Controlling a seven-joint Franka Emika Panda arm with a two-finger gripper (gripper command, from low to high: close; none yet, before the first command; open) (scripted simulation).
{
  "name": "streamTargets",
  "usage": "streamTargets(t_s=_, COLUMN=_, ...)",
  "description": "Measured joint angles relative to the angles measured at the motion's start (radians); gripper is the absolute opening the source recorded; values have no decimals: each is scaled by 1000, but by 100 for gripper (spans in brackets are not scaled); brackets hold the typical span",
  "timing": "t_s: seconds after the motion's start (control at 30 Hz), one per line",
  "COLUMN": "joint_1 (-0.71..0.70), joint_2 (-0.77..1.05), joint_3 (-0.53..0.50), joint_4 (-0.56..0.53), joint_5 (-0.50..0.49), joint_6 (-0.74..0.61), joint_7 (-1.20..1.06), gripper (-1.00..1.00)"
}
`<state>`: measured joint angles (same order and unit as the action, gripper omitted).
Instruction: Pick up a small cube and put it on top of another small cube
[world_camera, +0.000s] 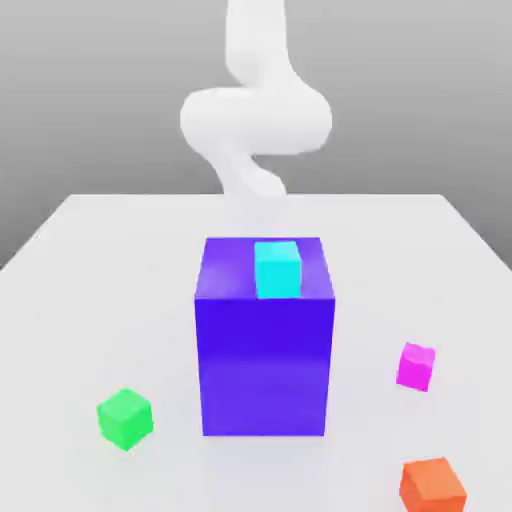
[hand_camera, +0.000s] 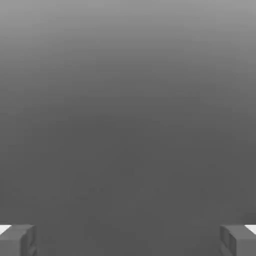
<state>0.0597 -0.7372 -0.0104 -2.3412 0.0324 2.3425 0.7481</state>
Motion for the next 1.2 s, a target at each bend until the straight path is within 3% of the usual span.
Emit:
streamTargets(t_s=0.47, joint_1=298, joint_2=359, joint_3=38, joint_4=-229, joint_5=159, joint_6=232, joint_7=-274, gripper=0)
streamTargets(t_s=0.73, joint_1=423, joint_2=556, joint_3=120, joint_4=-360, joint_5=177, joint_6=369, joint_7=-376, gripper=0)
streamTargets(t_s=0.87, joint_1=461, joint_2=650, joint_3=171, joint_4=-427, joint_5=128, joint_6=442, joint_7=-385, gripper=0)
streamTargets(t_s=1.0, joint_1=514, joint_2=743, joint_3=197, joint_4=-491, joint_5=-10, joint_6=515, joint_7=-332, gripper=0)
streamTargets(t_s=1.2, joint_1=563, joint_2=901, joint_3=107, joint_4=-475, joint_5=-166, joint_6=641, joint_7=-233, gripper=0)
